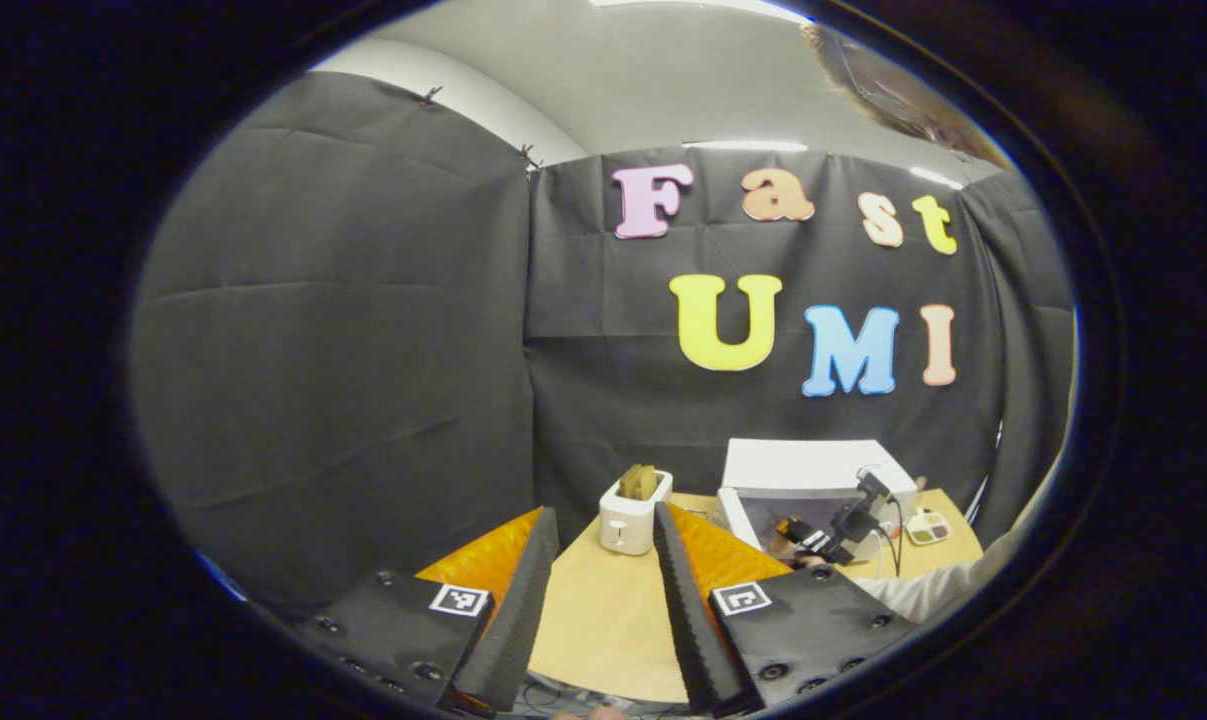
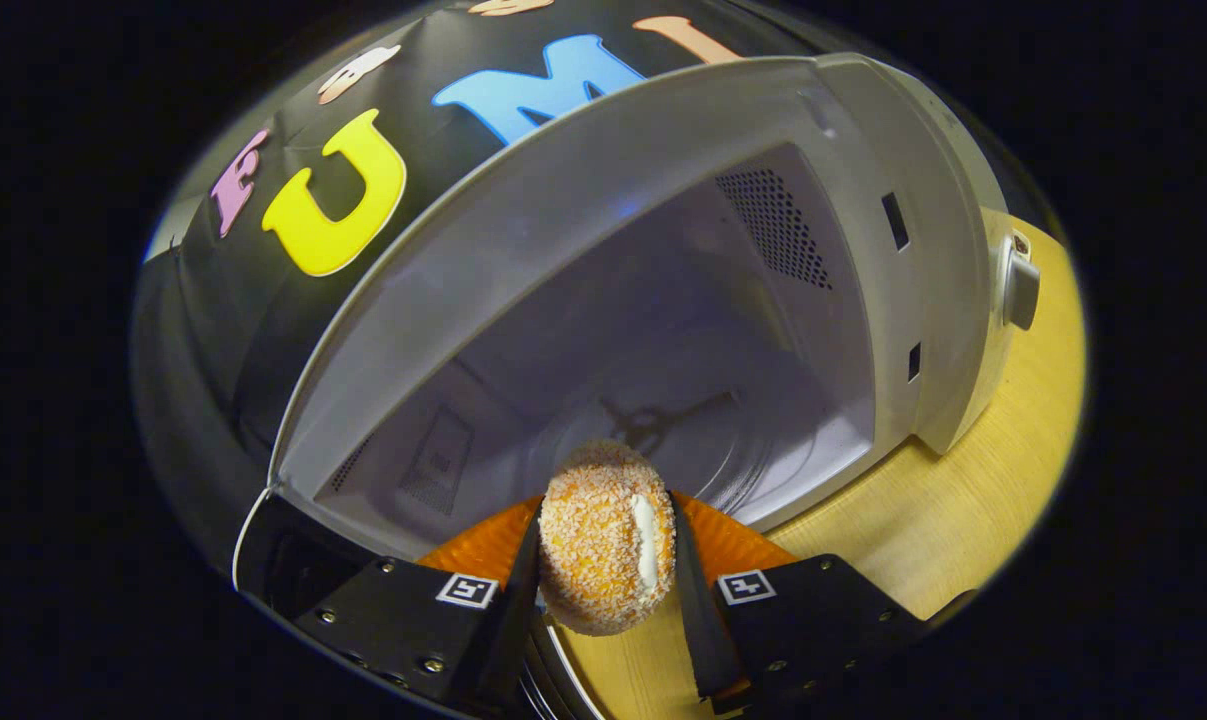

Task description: Open the microwave oven with the left hand, put the food in, and close the microwave oven.

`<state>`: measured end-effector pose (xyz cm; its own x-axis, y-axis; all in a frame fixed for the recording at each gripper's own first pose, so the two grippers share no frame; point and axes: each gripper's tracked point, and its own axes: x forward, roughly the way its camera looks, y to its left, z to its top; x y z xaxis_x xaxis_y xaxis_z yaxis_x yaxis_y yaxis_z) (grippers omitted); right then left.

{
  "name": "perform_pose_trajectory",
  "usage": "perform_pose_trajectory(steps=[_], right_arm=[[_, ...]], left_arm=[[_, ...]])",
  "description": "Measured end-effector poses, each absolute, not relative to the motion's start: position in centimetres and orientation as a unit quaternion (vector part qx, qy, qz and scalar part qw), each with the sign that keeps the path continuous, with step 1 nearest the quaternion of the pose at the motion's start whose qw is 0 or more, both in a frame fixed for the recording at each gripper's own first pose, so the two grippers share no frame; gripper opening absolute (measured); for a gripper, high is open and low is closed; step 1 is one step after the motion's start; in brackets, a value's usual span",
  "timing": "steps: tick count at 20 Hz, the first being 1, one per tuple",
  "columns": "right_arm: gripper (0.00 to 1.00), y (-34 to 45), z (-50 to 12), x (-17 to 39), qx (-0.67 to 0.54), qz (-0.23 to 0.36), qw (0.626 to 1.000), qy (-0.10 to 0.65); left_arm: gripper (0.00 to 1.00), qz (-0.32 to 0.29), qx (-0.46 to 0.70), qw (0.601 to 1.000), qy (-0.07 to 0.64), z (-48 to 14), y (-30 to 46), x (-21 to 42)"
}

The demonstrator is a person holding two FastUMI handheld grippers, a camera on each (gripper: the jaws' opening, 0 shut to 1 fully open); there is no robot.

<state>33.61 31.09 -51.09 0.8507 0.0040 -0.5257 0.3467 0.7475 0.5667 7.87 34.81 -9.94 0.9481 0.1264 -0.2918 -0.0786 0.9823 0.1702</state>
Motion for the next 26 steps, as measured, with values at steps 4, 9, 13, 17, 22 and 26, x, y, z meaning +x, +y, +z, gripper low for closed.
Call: perform_pose_trajectory(steps=[4,9,13,17,22,26], right_arm=[[0.67,29.2,-51.4,36.3,0.368,-0.136,0.896,0.208],[0.69,28.2,-52.8,37.0,0.361,-0.175,0.894,0.197],[0.73,28.2,-53.2,37.5,0.362,-0.183,0.893,0.194],[0.9,28.6,-52.9,37.6,0.397,-0.2,0.872,0.204],[0.9,28.7,-52.6,35.8,0.372,-0.178,0.88,0.235],[0.95,28.9,-50.5,33.8,0.347,-0.138,0.894,0.248]], left_arm=[[0.66,0.062,0.078,0.979,0.18,-11.3,33.9,7.9],[0.67,0.079,0.058,0.977,0.187,-12.3,33.8,8.6],[0.67,0.077,0.068,0.977,0.185,-12.4,33.1,8.6],[0.65,0.08,0.064,0.978,0.181,-12.4,32.8,8.2],[0.65,0.089,0.051,0.982,0.16,-11.4,33.4,6.8],[0.65,0.083,0.036,0.986,0.139,-11.2,34.0,5.5]])
